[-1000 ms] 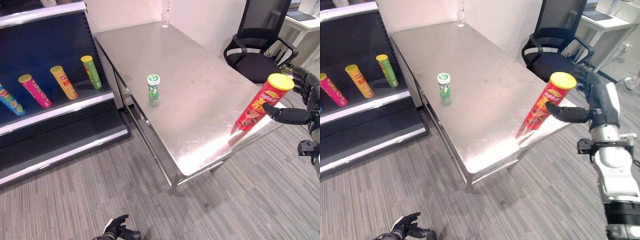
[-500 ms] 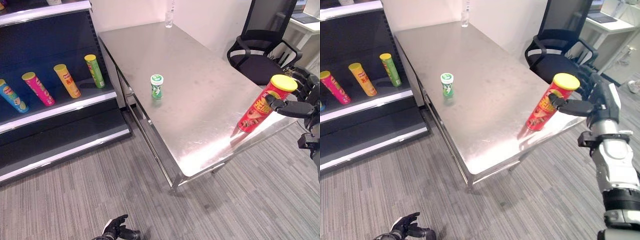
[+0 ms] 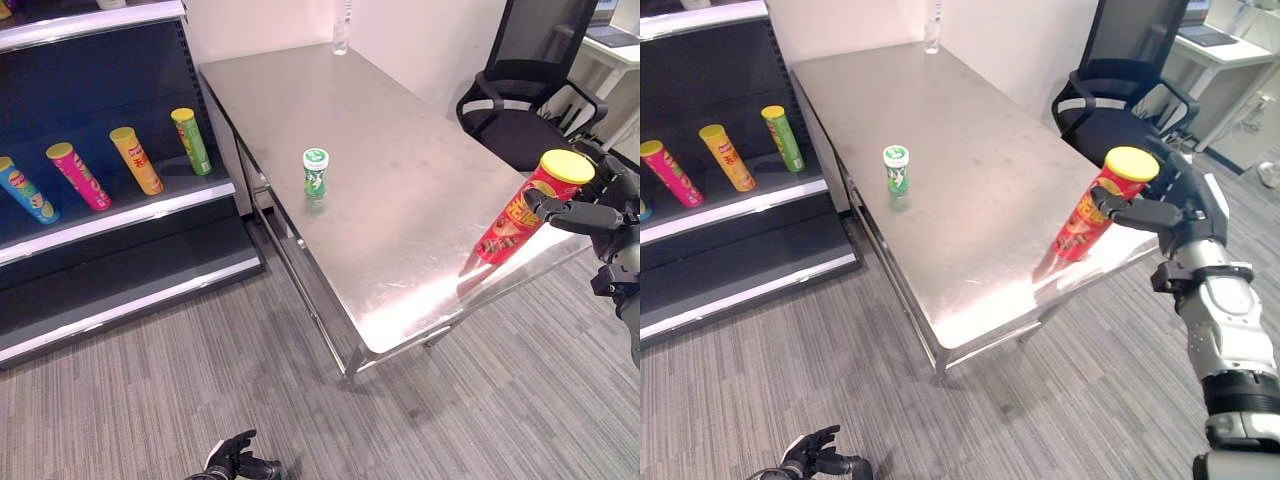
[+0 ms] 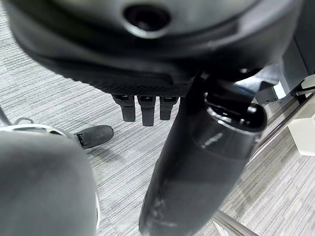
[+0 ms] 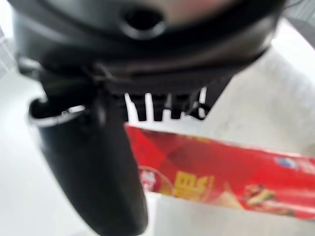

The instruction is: Put the goods on the table back onto the shelves and tidy them up.

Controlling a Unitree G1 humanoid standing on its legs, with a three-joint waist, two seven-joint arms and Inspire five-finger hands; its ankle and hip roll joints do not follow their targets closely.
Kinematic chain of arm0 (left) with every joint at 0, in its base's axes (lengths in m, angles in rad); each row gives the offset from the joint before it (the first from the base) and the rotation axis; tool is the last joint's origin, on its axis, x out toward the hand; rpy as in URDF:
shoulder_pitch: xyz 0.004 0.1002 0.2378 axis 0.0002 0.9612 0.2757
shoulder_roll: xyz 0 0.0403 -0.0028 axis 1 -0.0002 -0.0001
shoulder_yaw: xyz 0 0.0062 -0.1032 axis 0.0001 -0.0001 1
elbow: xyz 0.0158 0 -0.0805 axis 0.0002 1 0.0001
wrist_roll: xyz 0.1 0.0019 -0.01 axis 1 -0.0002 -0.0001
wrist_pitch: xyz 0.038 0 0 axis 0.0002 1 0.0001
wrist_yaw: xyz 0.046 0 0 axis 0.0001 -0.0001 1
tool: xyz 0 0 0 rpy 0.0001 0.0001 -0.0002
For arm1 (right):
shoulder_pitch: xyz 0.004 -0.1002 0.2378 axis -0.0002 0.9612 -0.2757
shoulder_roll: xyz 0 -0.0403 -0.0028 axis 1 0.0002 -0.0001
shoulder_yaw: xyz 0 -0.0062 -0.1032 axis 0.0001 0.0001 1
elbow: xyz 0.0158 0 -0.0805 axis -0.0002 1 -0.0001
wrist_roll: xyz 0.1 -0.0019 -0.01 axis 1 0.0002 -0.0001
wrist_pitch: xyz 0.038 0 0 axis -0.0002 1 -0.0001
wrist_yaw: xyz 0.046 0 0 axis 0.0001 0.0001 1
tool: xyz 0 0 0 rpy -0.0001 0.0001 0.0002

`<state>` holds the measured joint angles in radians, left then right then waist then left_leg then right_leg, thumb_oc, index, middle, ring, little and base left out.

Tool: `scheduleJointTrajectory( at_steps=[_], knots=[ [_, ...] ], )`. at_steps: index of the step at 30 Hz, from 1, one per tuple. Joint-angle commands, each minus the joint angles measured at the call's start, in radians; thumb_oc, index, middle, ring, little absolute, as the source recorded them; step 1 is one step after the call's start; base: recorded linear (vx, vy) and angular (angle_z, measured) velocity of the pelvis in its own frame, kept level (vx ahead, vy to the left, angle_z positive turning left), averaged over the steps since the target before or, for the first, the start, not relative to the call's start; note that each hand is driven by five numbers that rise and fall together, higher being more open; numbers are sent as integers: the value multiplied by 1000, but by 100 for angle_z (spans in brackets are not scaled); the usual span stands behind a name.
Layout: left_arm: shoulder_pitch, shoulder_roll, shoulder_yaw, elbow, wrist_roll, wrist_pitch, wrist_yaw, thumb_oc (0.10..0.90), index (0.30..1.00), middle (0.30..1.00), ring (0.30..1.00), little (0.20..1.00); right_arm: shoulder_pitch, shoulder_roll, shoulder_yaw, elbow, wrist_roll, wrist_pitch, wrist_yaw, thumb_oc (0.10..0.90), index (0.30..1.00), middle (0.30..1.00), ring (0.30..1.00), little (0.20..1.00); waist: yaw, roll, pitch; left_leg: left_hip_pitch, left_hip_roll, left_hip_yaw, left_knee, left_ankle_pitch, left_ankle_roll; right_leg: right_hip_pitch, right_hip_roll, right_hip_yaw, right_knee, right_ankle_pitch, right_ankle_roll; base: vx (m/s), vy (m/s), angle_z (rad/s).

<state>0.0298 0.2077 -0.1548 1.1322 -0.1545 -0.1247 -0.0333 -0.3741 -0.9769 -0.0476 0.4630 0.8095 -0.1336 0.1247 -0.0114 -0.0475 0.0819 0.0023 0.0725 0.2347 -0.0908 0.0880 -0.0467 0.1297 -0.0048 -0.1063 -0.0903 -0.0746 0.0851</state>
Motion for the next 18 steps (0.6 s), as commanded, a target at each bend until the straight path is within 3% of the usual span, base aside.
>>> scheduleJointTrajectory(
  at_steps=[1, 18],
  knots=[
    [-16, 23, -59, 26, 9, -34, -11, 800, 900, 900, 900, 900, -134, -143, -62, -21, 47, -79, 3, 800, 900, 900, 900, 900, 61, -44, -59, 94, 13, 45, 4, -134, -87, -64, -29, -36, 67, -37, 139, 0, 0, 0],
    [-17, 26, -66, 27, -3, -37, -16, 800, 900, 900, 900, 900, -221, -195, 51, 14, 31, -49, 36, 800, 900, 900, 900, 900, 70, -53, -55, 88, 12, 41, 4, -129, -88, -67, -30, -41, 67, -33, 142, 0, 0, 0]
  ],
)
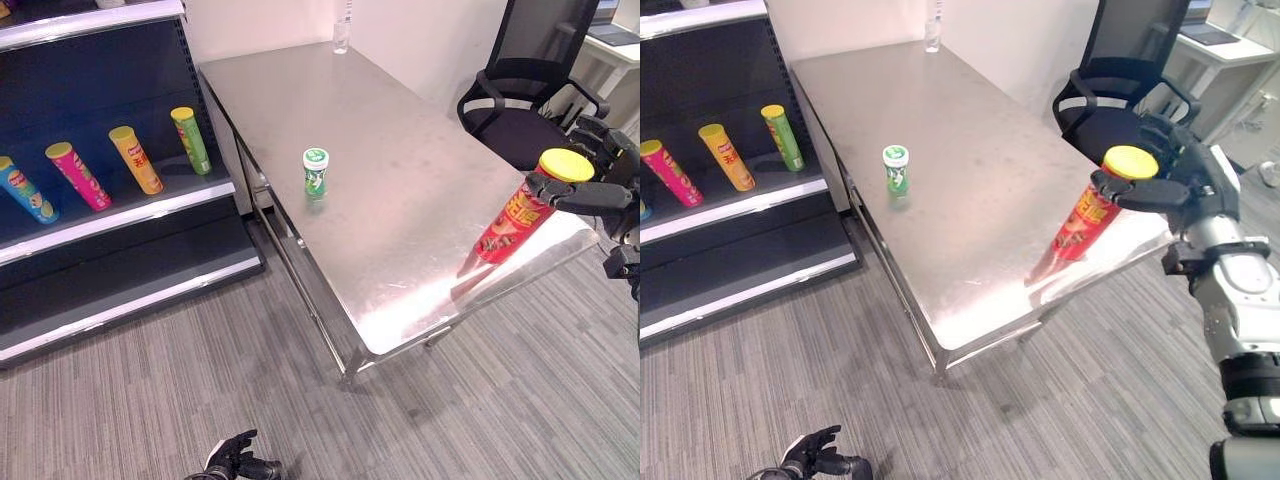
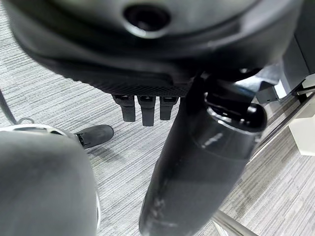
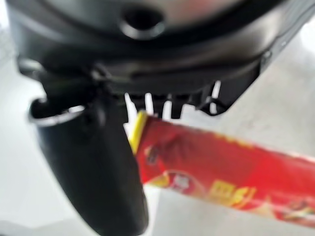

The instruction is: Put the goods on the table back onto the shelves and tidy them up.

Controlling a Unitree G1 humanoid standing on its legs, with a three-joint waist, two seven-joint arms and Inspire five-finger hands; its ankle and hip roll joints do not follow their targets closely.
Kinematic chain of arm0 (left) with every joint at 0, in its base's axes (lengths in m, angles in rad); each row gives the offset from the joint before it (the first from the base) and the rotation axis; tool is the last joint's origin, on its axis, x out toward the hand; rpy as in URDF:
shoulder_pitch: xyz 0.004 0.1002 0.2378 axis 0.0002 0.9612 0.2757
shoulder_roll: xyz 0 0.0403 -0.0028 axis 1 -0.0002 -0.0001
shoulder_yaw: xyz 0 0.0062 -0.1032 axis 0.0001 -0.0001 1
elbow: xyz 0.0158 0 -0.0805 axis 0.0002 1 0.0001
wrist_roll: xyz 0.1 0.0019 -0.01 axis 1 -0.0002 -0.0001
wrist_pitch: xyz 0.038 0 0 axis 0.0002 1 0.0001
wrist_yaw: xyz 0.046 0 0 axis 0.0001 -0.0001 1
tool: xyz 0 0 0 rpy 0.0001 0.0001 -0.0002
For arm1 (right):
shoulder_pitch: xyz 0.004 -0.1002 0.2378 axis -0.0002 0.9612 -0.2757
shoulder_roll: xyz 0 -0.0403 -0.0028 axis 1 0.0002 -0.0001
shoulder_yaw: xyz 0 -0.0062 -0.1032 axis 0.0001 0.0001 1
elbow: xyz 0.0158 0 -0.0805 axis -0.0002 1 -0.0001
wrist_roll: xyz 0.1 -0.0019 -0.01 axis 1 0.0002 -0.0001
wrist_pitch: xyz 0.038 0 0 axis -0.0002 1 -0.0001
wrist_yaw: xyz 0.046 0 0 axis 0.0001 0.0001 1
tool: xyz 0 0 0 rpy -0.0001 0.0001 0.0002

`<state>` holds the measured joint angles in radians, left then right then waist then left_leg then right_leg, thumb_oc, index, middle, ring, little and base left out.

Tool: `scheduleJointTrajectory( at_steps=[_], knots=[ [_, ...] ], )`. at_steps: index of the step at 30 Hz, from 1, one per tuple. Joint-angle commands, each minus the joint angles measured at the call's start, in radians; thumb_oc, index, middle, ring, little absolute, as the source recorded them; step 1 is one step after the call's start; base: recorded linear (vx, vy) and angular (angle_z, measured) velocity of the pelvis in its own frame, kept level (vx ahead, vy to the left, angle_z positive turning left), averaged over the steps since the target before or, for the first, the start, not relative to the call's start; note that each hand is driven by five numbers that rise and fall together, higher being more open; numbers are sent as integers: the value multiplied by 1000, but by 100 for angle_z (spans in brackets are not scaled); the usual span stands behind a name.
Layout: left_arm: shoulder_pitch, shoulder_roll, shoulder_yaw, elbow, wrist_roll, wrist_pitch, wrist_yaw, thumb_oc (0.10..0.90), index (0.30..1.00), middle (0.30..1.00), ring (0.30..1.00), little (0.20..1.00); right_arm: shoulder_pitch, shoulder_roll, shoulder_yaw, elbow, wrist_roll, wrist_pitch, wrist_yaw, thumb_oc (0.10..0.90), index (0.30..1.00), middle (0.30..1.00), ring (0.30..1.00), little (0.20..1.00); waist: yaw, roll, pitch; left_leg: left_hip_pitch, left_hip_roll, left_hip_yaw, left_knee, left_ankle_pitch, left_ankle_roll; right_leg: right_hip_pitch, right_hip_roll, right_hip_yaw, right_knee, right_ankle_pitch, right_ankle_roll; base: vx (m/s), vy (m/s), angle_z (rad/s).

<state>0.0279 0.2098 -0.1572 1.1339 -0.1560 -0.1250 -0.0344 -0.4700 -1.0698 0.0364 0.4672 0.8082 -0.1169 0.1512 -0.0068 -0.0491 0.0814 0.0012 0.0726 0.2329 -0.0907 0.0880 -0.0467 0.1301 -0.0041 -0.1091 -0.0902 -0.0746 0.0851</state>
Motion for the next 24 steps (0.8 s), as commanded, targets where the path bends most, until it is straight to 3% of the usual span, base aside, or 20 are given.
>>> scheduleJointTrajectory(
  at_steps=[1, 16, 17, 18, 24],
  knots=[
    [-14, 24, -64, 25, -3, -37, -16, 800, 900, 900, 900, 900, -126, -104, -27, 12, 32, -62, 13, 800, 900, 900, 900, 900, 66, -52, -54, 88, 13, 42, 3, -128, -89, -69, -31, -39, 67, -33, 142, 0, 0, 0],
    [-16, 23, -70, 27, -7, -39, -19, 800, 900, 900, 900, 900, -123, -129, 21, 45, -2, -36, 31, 800, 900, 900, 900, 900, 65, -57, -49, 84, 13, 41, 3, -125, -90, -75, -33, -39, 71, -30, 142, 0, 0, 0],
    [-16, 23, -71, 27, -7, -39, -19, 800, 900, 900, 900, 900, -123, -129, 23, 45, -4, -35, 30, 670, 705, 705, 705, 705, 66, -57, -49, 85, 12, 41, 3, -125, -90, -74, -33, -39, 71, -29, 142, 0, 0, 0],
    [-16, 23, -70, 26, -7, -38, -19, 800, 900, 900, 900, 900, -119, -130, 22, 45, -6, -32, 30, 400, 300, 300, 300, 300, 65, -57, -49, 85, 12, 41, 3, -126, -90, -74, -33, -38, 70, -29, 142, 0, 0, 0],
    [-18, 24, -66, 24, -7, -37, -15, 800, 900, 900, 900, 900, -115, -134, 17, 66, -25, -28, 16, 400, 300, 300, 300, 300, 62, -56, -47, 86, 13, 42, 3, -127, -90, -76, -34, -36, 69, -27, 142, -1, -1, -1]
  ],
)
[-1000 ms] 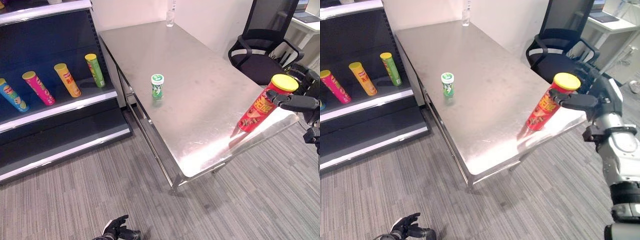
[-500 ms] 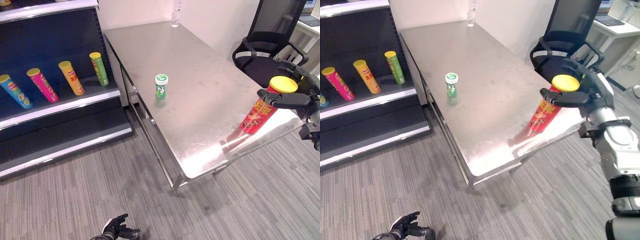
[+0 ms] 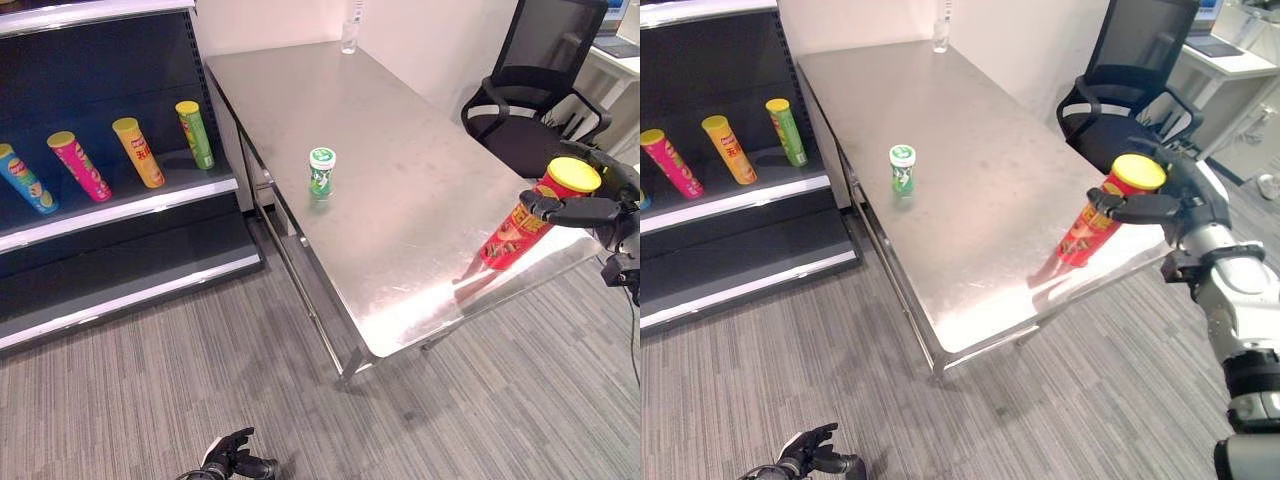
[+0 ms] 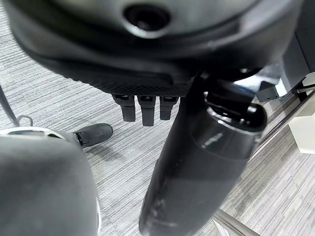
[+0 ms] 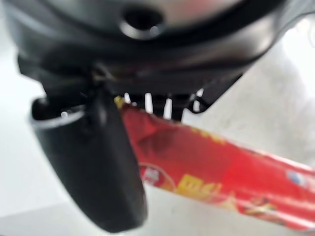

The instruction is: Put the goods on the table back onto the shelves and tidy them up.

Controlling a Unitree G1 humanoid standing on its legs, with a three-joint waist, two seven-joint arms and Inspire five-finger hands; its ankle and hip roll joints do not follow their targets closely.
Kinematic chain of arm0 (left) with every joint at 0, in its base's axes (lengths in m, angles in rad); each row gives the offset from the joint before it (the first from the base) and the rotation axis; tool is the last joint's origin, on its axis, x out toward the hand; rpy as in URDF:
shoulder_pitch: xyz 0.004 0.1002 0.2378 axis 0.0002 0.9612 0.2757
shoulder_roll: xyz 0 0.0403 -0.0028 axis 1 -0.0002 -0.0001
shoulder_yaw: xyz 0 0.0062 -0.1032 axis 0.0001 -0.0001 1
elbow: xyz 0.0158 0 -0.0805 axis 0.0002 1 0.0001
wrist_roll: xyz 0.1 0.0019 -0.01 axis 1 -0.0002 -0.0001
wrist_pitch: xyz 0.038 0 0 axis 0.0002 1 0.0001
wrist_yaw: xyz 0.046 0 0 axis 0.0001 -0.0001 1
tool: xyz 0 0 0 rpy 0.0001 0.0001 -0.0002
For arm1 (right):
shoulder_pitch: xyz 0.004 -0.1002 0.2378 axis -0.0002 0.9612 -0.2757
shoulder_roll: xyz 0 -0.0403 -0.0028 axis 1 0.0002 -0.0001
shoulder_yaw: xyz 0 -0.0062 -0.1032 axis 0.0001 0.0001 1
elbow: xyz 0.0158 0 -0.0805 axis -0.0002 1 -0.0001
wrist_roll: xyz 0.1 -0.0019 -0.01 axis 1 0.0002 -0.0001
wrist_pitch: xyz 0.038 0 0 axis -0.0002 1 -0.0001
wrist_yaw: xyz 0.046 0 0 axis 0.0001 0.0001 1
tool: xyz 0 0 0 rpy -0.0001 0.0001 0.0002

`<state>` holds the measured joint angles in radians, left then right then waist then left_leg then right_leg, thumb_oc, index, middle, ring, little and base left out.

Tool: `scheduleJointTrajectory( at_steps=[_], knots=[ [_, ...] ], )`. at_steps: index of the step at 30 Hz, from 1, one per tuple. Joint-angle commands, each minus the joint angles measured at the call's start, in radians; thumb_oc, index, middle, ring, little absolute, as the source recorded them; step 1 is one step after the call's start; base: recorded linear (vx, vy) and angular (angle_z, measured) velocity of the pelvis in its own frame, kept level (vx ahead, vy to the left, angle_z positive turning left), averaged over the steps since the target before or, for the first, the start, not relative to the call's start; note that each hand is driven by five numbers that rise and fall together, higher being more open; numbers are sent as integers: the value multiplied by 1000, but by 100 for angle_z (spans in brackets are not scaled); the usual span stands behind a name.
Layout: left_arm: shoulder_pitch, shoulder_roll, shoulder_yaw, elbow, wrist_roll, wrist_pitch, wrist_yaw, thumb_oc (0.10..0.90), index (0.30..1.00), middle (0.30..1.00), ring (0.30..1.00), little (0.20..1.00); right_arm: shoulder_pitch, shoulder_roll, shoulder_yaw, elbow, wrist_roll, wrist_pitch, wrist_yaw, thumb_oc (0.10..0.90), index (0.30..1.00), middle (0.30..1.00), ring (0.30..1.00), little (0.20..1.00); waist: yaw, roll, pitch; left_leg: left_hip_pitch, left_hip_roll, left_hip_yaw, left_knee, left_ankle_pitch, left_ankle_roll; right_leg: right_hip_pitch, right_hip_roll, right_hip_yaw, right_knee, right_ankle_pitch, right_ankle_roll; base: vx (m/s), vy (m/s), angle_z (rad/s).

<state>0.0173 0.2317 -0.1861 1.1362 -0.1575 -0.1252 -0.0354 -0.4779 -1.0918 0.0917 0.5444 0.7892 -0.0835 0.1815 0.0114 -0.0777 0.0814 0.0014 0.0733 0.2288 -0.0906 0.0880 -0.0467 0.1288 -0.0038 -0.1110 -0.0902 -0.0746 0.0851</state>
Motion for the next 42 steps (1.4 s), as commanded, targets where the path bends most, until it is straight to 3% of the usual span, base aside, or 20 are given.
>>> scheduleJointTrajectory(
  at_steps=[1, 13, 19, 20, 24, 33, 36, 39, 42],
  knots=[
    [-7, 2, -38, 21, -6, -37, -14, 800, 900, 900, 900, 900, -106, -111, -39, -12, -6, -62, -14, 400, 300, 300, 300, 300, 44, -28, -47, 86, 12, 46, 3, -127, -90, -75, -34, -34, 69, -27, 142, 0, 0, 0],
    [-9, 10, -26, 19, -10, -34, -4, 800, 900, 900, 900, 900, -91, -86, -62, -43, 11, -77, -28, 400, 300, 300, 300, 300, 39, -27, -44, 87, 15, 49, 3, -127, -91, -82, -35, -30, 77, -30, 142, -2, -1, 0],
    [0, 14, 6, 19, -17, -32, 8, 800, 900, 900, 900, 900, -67, -48, -172, -143, 35, -150, -84, 400, 300, 300, 300, 300, 34, -26, -44, 93, 17, 53, 3, -129, -90, -81, -33, -26, 84, -36, 140, -5, -15, -3],
    [-1, 14, 21, 17, -18, -35, 15, 800, 900, 900, 900, 900, -53, -15, -255, -205, 36, -210, -126, 400, 300, 300, 300, 300, 31, -21, -46, 95, 18, 51, 3, -132, -88, -80, -33, -26, 87, -42, 140, 1, -26, -5],
    [-8, 12, 37, 19, -8, -38, 27, 800, 900, 900, 900, 900, -48, 28, -323, -315, -24, -267, -175, 400, 300, 300, 300, 300, 31, -13, -52, 99, 22, 47, 4, -133, -85, -80, -31, -25, 92, -50, 137, 2, -57, -2],
    [-5, 11, 49, -2, 10, -47, 37, 800, 900, 900, 900, 900, -74, 137, -298, -609, -140, -287, -178, 400, 300, 300, 300, 300, 60, 11, -48, 92, 34, 14, 8, -122, -87, -75, -19, -35, 96, -65, 119, -13, -78, 10],
    [-5, 17, 55, -22, -2, -52, 42, 800, 900, 900, 900, 900, -113, 158, -273, -671, -161, -288, -176, 400, 300, 300, 300, 300, 95, 16, -17, 43, 26, -35, 50, -121, -82, -85, -22, -36, 102, -72, 110, -104, -63, 30],
    [1, 12, 53, -31, -4, -55, 37, 800, 900, 900, 900, 900, -119, 152, -275, -677, -176, -291, -185, 400, 300, 300, 300, 300, 106, 16, 0, 0, 25, -52, 106, -129, -86, -84, -31, -53, 108, -79, 104, -60, 17, 47],
    [2, 11, 47, -36, -16, -53, 30, 800, 900, 900, 900, 900, -112, 141, -284, -688, -184, -285, -189, 400, 300, 300, 300, 300, 102, 16, 9, -37, 54, -64, 143, -122, -110, -83, -49, -109, 120, -73, 105, -49, 87, 65]
  ],
)
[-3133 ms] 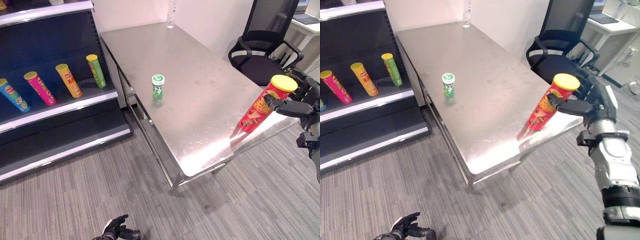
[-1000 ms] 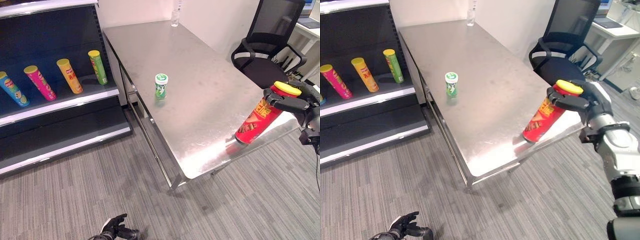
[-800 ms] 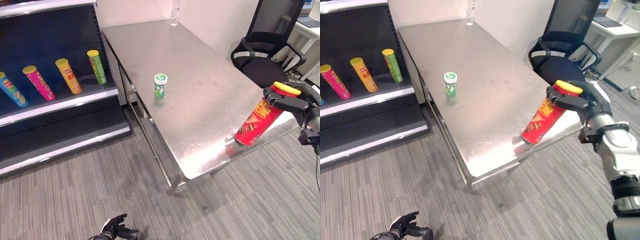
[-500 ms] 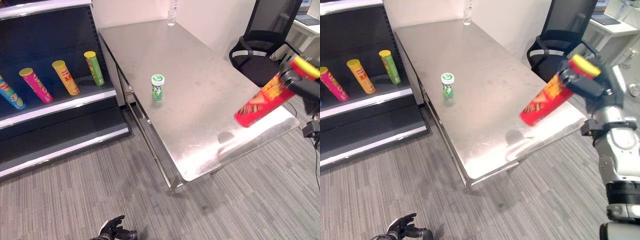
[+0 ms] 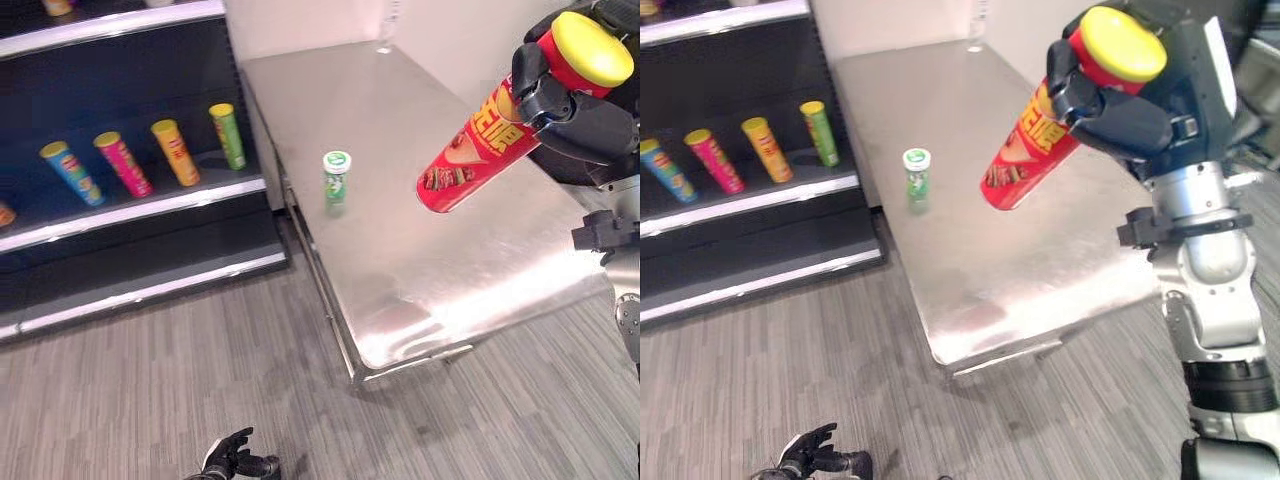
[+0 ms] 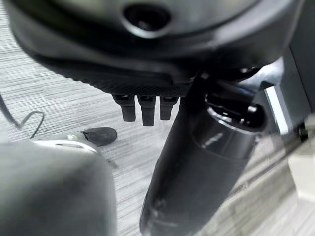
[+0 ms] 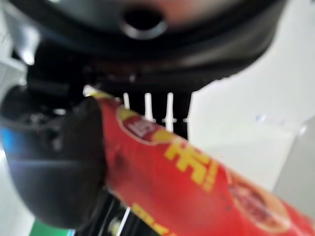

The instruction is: Put the goods on the table back onto the shelves and tidy them up.

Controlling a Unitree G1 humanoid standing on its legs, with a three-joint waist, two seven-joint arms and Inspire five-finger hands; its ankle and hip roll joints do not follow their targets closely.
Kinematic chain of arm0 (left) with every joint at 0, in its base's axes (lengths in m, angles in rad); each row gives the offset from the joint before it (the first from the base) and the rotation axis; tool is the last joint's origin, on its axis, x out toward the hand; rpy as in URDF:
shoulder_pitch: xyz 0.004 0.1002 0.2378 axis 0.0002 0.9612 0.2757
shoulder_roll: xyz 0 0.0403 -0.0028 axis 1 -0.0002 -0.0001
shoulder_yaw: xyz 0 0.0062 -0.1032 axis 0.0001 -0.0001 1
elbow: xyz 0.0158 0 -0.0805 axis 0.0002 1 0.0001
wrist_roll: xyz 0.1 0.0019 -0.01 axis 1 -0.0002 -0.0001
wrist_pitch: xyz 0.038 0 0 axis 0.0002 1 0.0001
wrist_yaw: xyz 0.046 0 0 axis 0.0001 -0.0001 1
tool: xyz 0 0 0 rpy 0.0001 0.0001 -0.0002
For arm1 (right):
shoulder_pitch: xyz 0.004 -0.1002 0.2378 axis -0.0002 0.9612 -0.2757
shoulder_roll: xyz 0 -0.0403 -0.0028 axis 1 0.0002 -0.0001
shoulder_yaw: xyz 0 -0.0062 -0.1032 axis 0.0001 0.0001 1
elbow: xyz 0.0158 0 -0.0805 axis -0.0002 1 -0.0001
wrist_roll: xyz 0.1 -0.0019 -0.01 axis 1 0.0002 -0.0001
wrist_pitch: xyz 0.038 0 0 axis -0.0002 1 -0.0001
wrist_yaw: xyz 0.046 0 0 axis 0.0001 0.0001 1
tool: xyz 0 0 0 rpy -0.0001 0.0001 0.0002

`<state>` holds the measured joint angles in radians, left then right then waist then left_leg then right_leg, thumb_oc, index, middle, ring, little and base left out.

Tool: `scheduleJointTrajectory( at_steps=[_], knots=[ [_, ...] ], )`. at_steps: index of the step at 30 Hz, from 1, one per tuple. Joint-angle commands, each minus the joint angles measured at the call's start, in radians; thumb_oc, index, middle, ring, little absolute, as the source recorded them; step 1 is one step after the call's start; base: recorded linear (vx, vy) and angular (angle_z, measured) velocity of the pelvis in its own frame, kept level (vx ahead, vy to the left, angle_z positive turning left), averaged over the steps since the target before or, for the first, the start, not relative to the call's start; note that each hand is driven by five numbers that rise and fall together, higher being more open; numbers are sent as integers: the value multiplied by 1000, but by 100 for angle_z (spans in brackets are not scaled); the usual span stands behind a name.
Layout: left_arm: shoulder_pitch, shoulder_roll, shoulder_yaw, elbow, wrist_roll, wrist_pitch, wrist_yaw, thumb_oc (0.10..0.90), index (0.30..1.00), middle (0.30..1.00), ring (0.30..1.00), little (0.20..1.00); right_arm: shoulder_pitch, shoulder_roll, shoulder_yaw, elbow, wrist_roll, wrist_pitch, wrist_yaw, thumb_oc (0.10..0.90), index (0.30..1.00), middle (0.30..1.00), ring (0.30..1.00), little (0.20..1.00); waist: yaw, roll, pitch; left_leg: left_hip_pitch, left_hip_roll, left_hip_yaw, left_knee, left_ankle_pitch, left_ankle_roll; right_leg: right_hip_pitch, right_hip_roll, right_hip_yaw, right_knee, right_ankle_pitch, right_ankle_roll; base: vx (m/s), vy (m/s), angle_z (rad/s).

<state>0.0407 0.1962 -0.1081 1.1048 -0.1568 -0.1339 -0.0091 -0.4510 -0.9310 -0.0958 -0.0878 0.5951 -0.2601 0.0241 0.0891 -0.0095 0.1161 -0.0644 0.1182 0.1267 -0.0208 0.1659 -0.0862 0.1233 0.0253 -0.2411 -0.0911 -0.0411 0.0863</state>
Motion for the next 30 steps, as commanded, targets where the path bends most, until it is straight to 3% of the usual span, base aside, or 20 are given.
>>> scheduleJointTrajectory(
  at_steps=[1, 2, 4, 5, 6, 9, 11, 12, 14, 16, 17, 18, 19, 20, 21, 22, 23, 25, 27, 30],
  knots=[
    [-21, 46, -31, -5, -16, -45, 4, 800, 900, 900, 900, 900, -138, -19, -96, -56, 10, -109, -32, 400, 300, 300, 300, 300, 24, -52, -26, 29, 10, 38, 73, -200, -70, -78, -78, 21, 121, -106, 104, -65, 299, 83],
    [-27, 49, -19, -1, -21, -54, 13, 800, 900, 900, 900, 900, -130, -37, -107, -65, -2, -113, -38, 400, 300, 300, 300, 300, 12, -63, -24, 16, 92, 30, 68, -170, -101, -96, -124, -1, 128, -97, 124, -58, 251, 72],
    [-28, 49, -19, 0, -21, -54, 13, 800, 900, 900, 900, 900, -130, -37, -107, -64, -1, -113, -38, 400, 300, 300, 300, 300, 11, -62, -26, 13, 93, 29, 69, -171, -102, -99, -124, -2, 131, -99, 123, -65, 232, 61],
    [-30, 56, -13, -5, -22, -60, 22, 800, 900, 900, 900, 900, -126, -54, -106, -50, -3, -112, -44, 400, 300, 300, 300, 300, 3, -69, -27, 12, 163, 17, 65, -143, -121, -120, -153, -2, 131, -97, 141, -58, 455, 35],
    [-29, 70, -13, -15, -17, -66, 32, 800, 900, 900, 900, 900, -134, -60, -99, -41, -5, -111, -50, 400, 300, 300, 300, 300, 8, -68, -37, 22, 197, -24, 53, -121, -146, -126, -170, 9, 121, -91, 155, -56, 453, 16],
    [-28, 84, -11, -44, -29, -69, 30, 800, 900, 900, 900, 900, -140, -64, -93, -40, -16, -106, -53, 400, 300, 300, 300, 300, 13, -58, -50, 24, 202, -62, 51, -134, -160, -117, -189, 16, 98, -72, 170, 38, 376, -21],
    [-63, 113, -10, -58, -33, -73, 31, 800, 900, 900, 900, 900, -166, -46, -78, -30, -47, -111, -80, 400, 300, 300, 300, 300, 19, -48, -49, 19, 178, -35, 39, -178, -154, -129, -235, 27, 48, -1, 175, -77, 507, -29],
    [-64, 114, -8, -58, -33, -73, 31, 800, 900, 900, 900, 900, -171, -45, -74, -28, -49, -111, -81, 400, 300, 300, 300, 300, 20, -50, -50, 17, 176, -31, 40, -179, -153, -132, -236, 31, 45, 3, 175, -199, 419, -3],
    [-87, 157, -3, -69, -31, -78, 43, 800, 900, 900, 900, 900, -227, -15, -29, -41, -81, -114, -102, 400, 300, 300, 300, 300, 27, -66, -32, -8, 152, 9, 42, -201, -132, -198, -267, 36, 32, 75, 175, -243, 338, -11],
    [-96, 186, 19, -82, -43, -76, 52, 800, 900, 900, 900, 900, -253, -9, -5, -66, -98, -115, -111, 400, 300, 300, 300, 300, 29, -79, -33, -12, 124, 51, 24, -194, -113, -229, -261, 46, 34, 94, 175, -152, 313, -46],
    [-99, 193, 29, -80, -51, -76, 56, 800, 900, 900, 900, 900, -262, -16, 1, -69, -102, -115, -116, 400, 300, 300, 300, 300, 30, -87, -32, -11, 104, 61, 8, -186, -100, -229, -247, 70, 50, 87, 175, -76, 325, -32],
    [-94, 200, 44, -78, -58, -77, 58, 800, 900, 900, 900, 900, -268, -37, -9, -62, -100, -115, -126, 400, 300, 300, 300, 300, 39, -107, -28, 1, 65, 56, -16, -186, -74, -201, -204, 144, 93, 38, 175, -76, 325, 19],
    [-94, 200, 44, -78, -58, -76, 58, 800, 900, 900, 900, 900, -268, -37, -9, -62, -100, -115, -126, 400, 300, 300, 300, 300, 40, -109, -28, 0, 64, 58, -18, -182, -73, -204, -205, 146, 94, 40, 175, -92, 316, 49],
    [-92, 203, 53, -71, -62, -75, 59, 800, 900, 900, 900, 900, -268, -46, -21, -59, -99, -120, -134, 400, 300, 300, 300, 300, 50, -123, -29, 2, 38, 52, -34, -179, -56, -175, -174, 183, 113, 2, 171, -80, 176, 31],
    [-89, 203, 57, -69, -63, -74, 60, 800, 900, 900, 900, 900, -262, -53, -31, -59, -100, -121, -138, 400, 300, 300, 300, 300, 56, -134, -31, -1, 17, 45, -45, -178, -43, -141, -137, 212, 126, -41, 157, -114, 278, 17],
    [-83, 199, 65, -65, -61, -72, 56, 800, 900, 900, 900, 900, -248, -59, -46, -57, -109, -124, -140, 400, 300, 300, 300, 300, 78, -158, -41, -11, -24, 32, -50, -183, -22, -74, -70, 261, 113, -100, 140, -86, 173, 18],
    [-83, 200, 64, -65, -61, -72, 56, 800, 900, 900, 900, 900, -246, -59, -48, -57, -110, -124, -140, 400, 300, 300, 300, 300, 79, -159, -40, -11, -23, 33, -51, -179, -21, -75, -70, 262, 111, -97, 139, -66, 140, 32],
    [-65, 186, 63, -70, -58, -68, 42, 800, 900, 900, 900, 900, -210, -58, -65, -61, -115, -116, -132, 400, 300, 300, 300, 300, 94, -179, -42, -21, -49, 19, -44, -179, -7, -69, -18, 280, 113, -122, 115, 6, 66, 41],
    [-36, 159, 67, -79, -80, -72, 30, 800, 900, 900, 900, 900, -176, -44, -92, -83, -103, -119, -117, 400, 300, 300, 300, 300, 84, -172, -31, -14, -90, -28, -13, -204, 8, -90, 26, 313, 103, -112, 109, 71, 100, 66],
    [-38, 145, 48, -98, -76, -66, 19, 800, 900, 900, 900, 900, -140, -49, -124, -96, -112, -109, -119, 400, 300, 300, 300, 300, 53, -145, 13, -48, -89, -48, 97, -244, 3, -110, 36, 314, 128, -116, 101, -14, 153, 135]
  ],
)
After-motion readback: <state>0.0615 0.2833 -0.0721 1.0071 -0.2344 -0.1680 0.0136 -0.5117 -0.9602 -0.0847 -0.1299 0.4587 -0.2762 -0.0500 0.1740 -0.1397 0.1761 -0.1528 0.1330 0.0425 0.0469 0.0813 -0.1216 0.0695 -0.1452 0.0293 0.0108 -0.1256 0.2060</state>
